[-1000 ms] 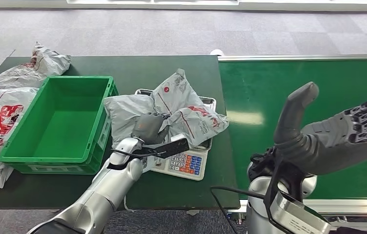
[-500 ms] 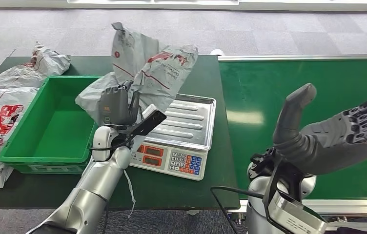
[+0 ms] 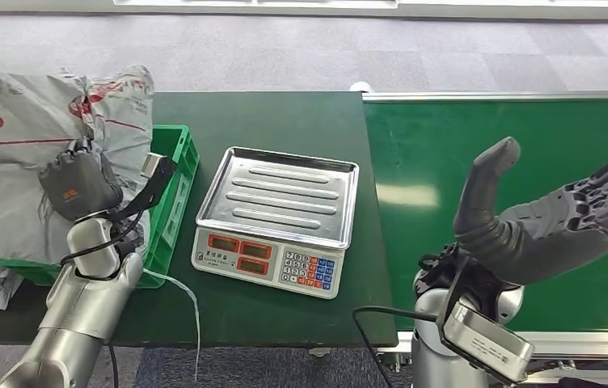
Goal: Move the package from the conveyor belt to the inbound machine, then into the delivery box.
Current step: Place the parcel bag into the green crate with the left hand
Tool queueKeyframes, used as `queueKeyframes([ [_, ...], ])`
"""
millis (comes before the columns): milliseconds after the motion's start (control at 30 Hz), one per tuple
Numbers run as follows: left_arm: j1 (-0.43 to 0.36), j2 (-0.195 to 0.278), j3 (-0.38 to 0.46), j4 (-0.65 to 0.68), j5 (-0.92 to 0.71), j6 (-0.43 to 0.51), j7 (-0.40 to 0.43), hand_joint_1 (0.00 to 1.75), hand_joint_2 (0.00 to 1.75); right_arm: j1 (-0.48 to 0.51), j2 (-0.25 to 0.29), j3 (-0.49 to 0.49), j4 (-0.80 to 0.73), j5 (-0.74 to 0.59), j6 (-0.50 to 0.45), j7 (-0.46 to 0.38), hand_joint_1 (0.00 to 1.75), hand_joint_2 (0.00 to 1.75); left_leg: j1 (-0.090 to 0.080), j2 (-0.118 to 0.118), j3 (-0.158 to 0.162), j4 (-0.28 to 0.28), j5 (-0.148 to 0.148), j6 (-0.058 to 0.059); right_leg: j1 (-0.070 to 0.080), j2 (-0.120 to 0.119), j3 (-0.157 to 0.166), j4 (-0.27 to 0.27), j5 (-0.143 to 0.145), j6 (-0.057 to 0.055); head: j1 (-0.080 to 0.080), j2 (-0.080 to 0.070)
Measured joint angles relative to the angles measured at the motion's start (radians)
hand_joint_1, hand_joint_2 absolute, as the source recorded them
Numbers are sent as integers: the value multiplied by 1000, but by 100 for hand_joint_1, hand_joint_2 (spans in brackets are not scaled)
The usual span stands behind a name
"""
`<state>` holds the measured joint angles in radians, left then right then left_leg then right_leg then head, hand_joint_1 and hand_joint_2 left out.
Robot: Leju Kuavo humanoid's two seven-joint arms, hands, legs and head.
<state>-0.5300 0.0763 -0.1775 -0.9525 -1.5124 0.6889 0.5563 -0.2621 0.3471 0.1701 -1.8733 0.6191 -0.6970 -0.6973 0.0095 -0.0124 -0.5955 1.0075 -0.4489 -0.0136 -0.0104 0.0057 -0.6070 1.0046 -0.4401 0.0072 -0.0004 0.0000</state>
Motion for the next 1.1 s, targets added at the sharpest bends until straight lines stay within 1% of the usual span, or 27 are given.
queueKeyframes([
  [100, -29, 17, -35, 132, 0, -12, 0, 175, 175, 0, 0, -1, 1, 0, 0, 0, 0, 175, 0, 3, 0, 0, 0, 0, -1, 3, -1, 0, 2, 0, 0, 0],
  [300, -68, 32, -67, 262, 1, -25, -9, 175, 175, 1, 0, -3, 5, 0, 0, 0, 0, 175, 0, 6, -1, 0, 0, 0, -1, 5, -2, 0, 3, 0, 0, 0],
  [367, -85, 35, -68, 321, 6, -63, -35, 90, 175, 1, 0, -3, 6, 2, 0, 0, 0, 175, -1, 6, -1, 0, 0, 0, -1, 5, -2, 0, 3, 0, 0, 0],
  [433, -104, 36, -55, 389, 18, -102, -67, 3, 87, 0, 0, -1, 6, 5, 0, 0, 0, 175, -1, 6, 0, 0, 0, 0, -1, 5, -2, 0, 3, 0, 0, 0],
  [500, -122, 37, -31, 443, 40, -120, -92, 0, 0, 0, 0, 2, 6, 8, 0, -1, 0, 175, -1, 6, 1, 0, -1, 0, 0, 5, 0, 0, 3, -1, 0, 0],
  [600, -143, 38, 10, 503, 85, -110, -113, 0, 0, -1, 0, 8, 6, 16, 0, -1, 0, 175, -1, 6, 5, -1, -1, -1, 0, 5, 3, 0, 2, -2, 0, 0],
  [667, -146, 38, 40, 520, 106, -67, -115, 0, 0, -2, 0, 13, 6, 22, 0, -1, 0, 175, 0, 6, 7, -2, -1, -1, 0, 5, 4, 0, 2, -2, 0, 0],
  [733, -122, 36, 86, 485, 98, -19, -125, 0, 0, -3, 0, 18, 6, 25, 0, -1, 0, 175, 0, 8, 8, -2, -1, -2, 0, 7, 4, 0, 2, -3, 0, 0],
  [767, -96, 30, 122, 433, 83, -6, -149, 0, 0, -3, 0, 20, 6, 25, 0, -1, 0, 175, 0, 9, 8, -2, 0, -3, 0, 8, 3, 0, 3, -3, 0, 0],
  [800, -66, 18, 175, 357, 73, 1, -205, 0, 0, -3, 0, 21, 6, 23, 0, -1, 0, 175, 0, 10, 7, -1, 0, -3, 0, 10, 1, 0, 3, -3, 0, 0],
  [833, -41, -5, 237, 277, 75, 4, -284, 0, 0, -3, 0, 21, 6, 22, 0, -1, 0, 175, 0, 11, 5, -1, 1, -3, 1, 11, -1, 0, 4, -3, 0, 0],
  [867, -27, -38, 325, 188, 107, 7, -414, 0, 0, -3, 0, 21, 7, 20, 0, -1, 0, 175, 1, 11, 3, 0, 2, -3, 1, 12, -3, 0, 5, -3, 0, 0],
  [900, -23, -82, 429, 101, 174, 8, -588, 0, 0, -3, 0, 21, 7, 19, 0, 0, 0, 175, 1, 12, 0, 0, 3, -3, 2, 12, -6, 0, 7, -3, 0, 0],
  [933, -25, -127, 538, 17, 273, 10, -783, 0, 0, -3, 0, 20, 8, 19, 0, 0, 0, 175, 1, 14, -2, 0, 3, -3, 2, 14, -7, 0, 8, -3, 0, 0],
  [967, -27, -172, 654, -74, 403, 11, -999, 0, 0, -3, 0, 20, 9, 19, 0, 1, 0, 175, 1, 17, -3, 0, 2, -3, 1, 17, -9, 0, 9, -3, 0, 0],
  [1000, -26, -213, 750, -157, 529, 12, -1161, 0, 0, -3, 0, 19, 10, 20, 0, 3, 0, 175, 1, 21, -2, 0, 0, -3, 0, 21, -9, 0, 9, -3, 0, 0],
  [1033, -22, -247, 828, -233, 638, 12, -1262, 0, 0, -3, 0, 18, 11, 21, -1, 7, 0, 175, 0, 25, 0, 0, -1, -3, -1, 24, -10, 0, 9, -3, -1, 0],
  [1067, -16, -280, 886, -303, 714, 13, -1309, 0, 0, -2, 0, 17, 12, 23, -1, 11, 0, 175, 0, 26, 0, 0, -2, -3, -1, 26, -9, 0, 9, -2, 0, 0],
  [1100, -8, -307, 921, -363, 752, 14, -1305, 0, 0, -2, 0, 16, 13, 24, 0, 14, 0, 175, 0, 24, 0, 0, -3, -3, 0, 25, -9, 0, 8, -2, 0, 0],
])
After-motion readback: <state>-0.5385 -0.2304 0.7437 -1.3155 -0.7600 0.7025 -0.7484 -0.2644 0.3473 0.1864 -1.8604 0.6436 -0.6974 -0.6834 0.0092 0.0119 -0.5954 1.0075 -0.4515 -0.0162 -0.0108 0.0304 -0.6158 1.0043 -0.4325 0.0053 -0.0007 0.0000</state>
